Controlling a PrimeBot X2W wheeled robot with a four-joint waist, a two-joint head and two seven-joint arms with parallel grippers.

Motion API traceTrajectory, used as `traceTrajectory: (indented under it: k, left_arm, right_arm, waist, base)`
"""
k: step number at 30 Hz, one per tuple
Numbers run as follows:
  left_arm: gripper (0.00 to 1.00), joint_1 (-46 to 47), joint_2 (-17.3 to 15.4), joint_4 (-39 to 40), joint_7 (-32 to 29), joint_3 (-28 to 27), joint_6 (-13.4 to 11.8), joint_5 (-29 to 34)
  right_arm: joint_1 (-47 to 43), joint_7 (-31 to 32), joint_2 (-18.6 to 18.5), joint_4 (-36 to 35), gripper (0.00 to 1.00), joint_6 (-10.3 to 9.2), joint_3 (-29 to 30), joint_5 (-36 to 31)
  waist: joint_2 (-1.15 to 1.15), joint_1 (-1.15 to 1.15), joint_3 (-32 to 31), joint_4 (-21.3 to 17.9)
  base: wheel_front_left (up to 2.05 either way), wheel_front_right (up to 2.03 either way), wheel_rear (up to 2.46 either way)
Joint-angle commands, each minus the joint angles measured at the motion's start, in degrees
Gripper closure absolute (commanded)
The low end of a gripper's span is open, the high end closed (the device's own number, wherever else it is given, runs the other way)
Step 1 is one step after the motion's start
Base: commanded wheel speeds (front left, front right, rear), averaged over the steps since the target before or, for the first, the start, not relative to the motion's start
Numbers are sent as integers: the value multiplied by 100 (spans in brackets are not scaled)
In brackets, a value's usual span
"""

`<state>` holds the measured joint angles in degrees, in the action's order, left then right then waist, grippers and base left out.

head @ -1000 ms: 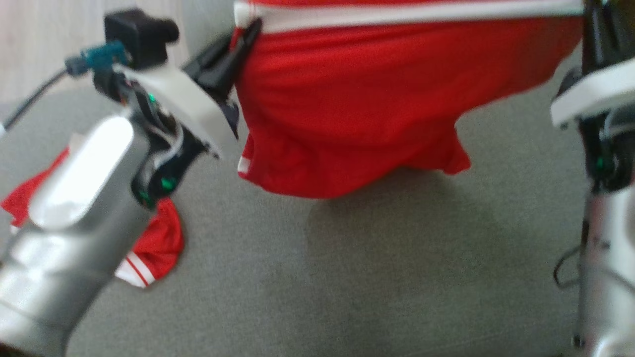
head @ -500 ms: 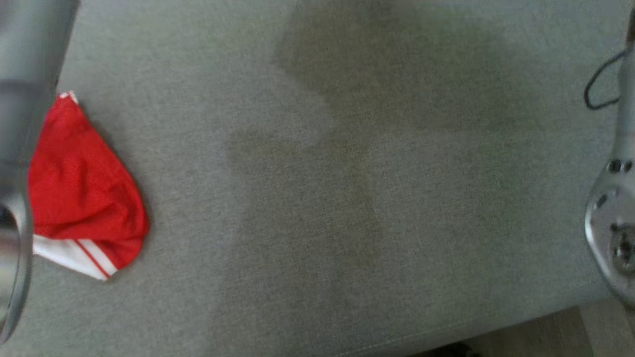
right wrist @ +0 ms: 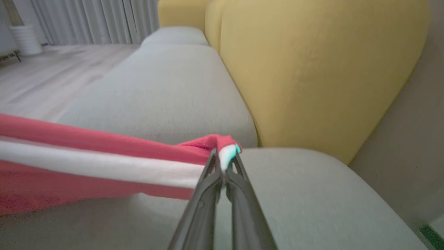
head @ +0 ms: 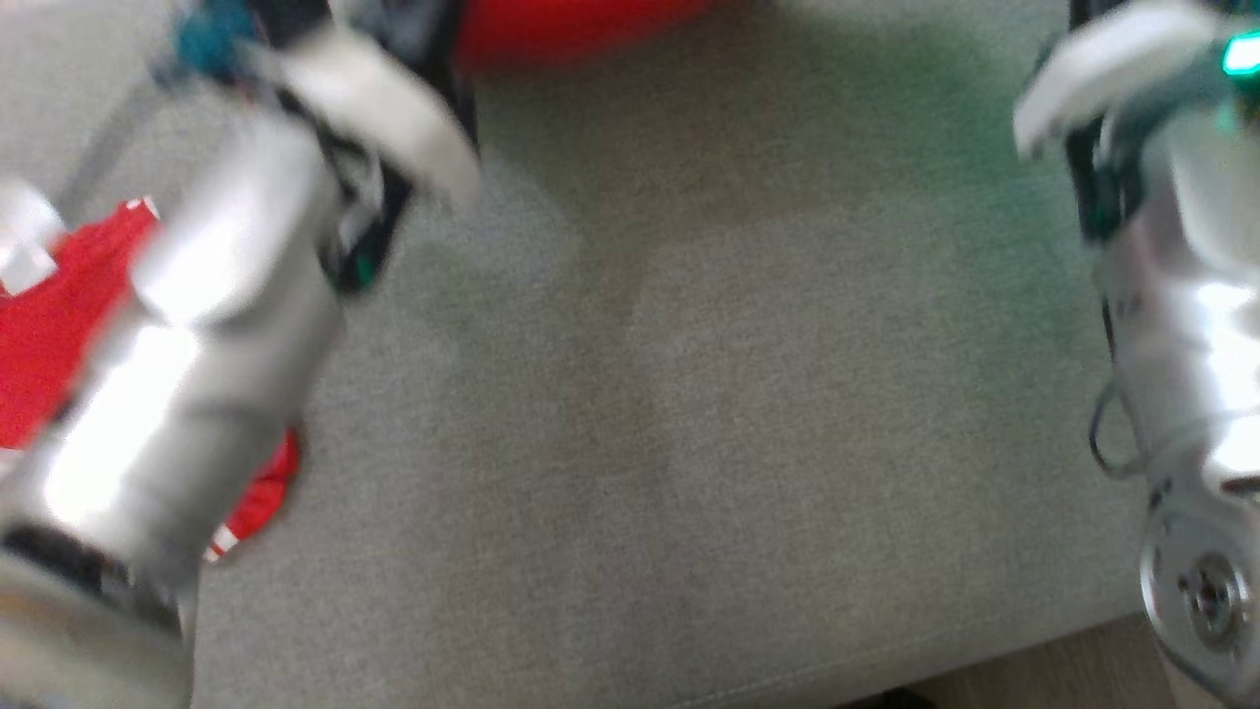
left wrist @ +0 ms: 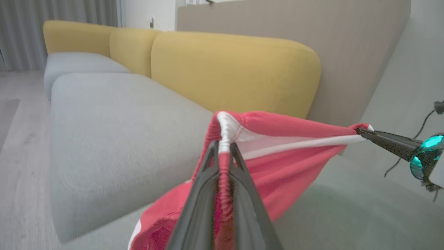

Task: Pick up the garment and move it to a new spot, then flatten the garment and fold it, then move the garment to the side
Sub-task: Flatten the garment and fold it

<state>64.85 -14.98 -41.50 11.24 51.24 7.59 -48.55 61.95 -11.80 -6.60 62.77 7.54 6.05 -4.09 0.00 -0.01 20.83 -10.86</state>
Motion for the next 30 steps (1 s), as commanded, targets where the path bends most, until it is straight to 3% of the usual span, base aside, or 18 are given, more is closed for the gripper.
traceTrajectory:
  k: [1, 8, 14, 22, 30]
  left_arm:
    - [100, 119, -289, 205, 48, -93, -12, -88]
    - [100, -1136, -630, 777, 40, 483, -11, -442]
    - [100, -1799, -652, 1218, 74, 678, -177, -475]
    - [100, -2543, -589, 1755, 124, 883, -574, -485]
    - [100, -3202, -511, 2379, 166, 1126, -1001, -417]
  right_arm:
    - [53, 27, -100, -104, 100, -5, -113, 89]
    - [-694, 357, -554, 373, 100, -5, -840, 705]
    - [-1308, 653, -882, 273, 100, -5, -1400, 1382]
    - [-2188, 996, -1326, -422, 100, -5, -1852, 2169]
    - [-3120, 1246, -1747, -1538, 100, -5, -1600, 2655]
  waist:
    - [0, 1, -141, 24]
    - [0, 1, -653, 84]
    - [0, 1, -1040, 140]
    - [0, 1, -1504, 151]
    - [0, 1, -1762, 164]
  base:
    - [0, 0, 0]
    - [0, 0, 0]
    - [0, 0, 0]
    - [0, 0, 0]
    - [0, 0, 0]
